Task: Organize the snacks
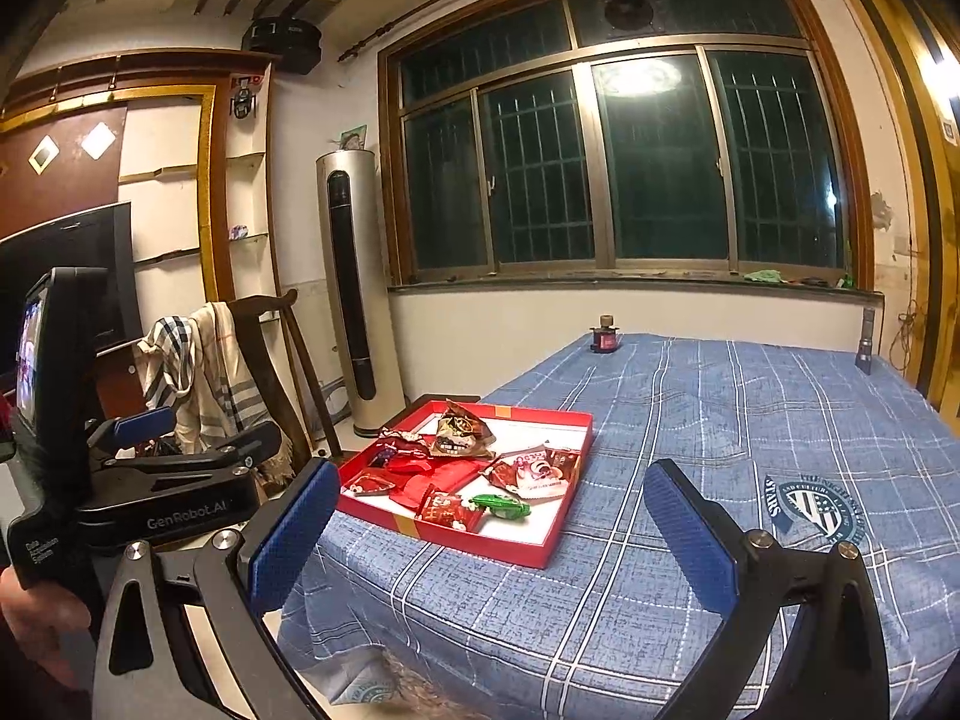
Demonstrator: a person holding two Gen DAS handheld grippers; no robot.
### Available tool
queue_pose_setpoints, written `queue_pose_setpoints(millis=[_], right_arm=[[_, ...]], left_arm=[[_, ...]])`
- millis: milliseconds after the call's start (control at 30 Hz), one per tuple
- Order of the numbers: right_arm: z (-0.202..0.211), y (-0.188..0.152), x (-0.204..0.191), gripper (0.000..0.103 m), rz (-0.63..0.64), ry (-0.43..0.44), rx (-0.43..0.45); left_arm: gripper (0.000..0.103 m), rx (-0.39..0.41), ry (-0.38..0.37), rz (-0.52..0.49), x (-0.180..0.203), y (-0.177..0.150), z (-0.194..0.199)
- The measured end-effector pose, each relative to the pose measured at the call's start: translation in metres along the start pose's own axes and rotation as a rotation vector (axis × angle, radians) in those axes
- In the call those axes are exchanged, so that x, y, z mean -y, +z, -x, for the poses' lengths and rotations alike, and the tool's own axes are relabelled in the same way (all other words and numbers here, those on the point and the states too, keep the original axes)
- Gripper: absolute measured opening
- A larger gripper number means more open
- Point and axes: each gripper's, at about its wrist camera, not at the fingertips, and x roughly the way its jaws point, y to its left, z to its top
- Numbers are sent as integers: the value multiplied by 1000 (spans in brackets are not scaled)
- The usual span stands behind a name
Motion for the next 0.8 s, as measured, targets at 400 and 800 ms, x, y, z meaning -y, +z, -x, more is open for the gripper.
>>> queue_pose_setpoints(millis=[400,800], right_arm=[[0,-1,2,102,-2,4,-7],[1,-2,7,102,-14,3,-5]], left_arm=[[103,0,3,-3,0,0,0],[103,-4,8,-6,-2,0,0]])
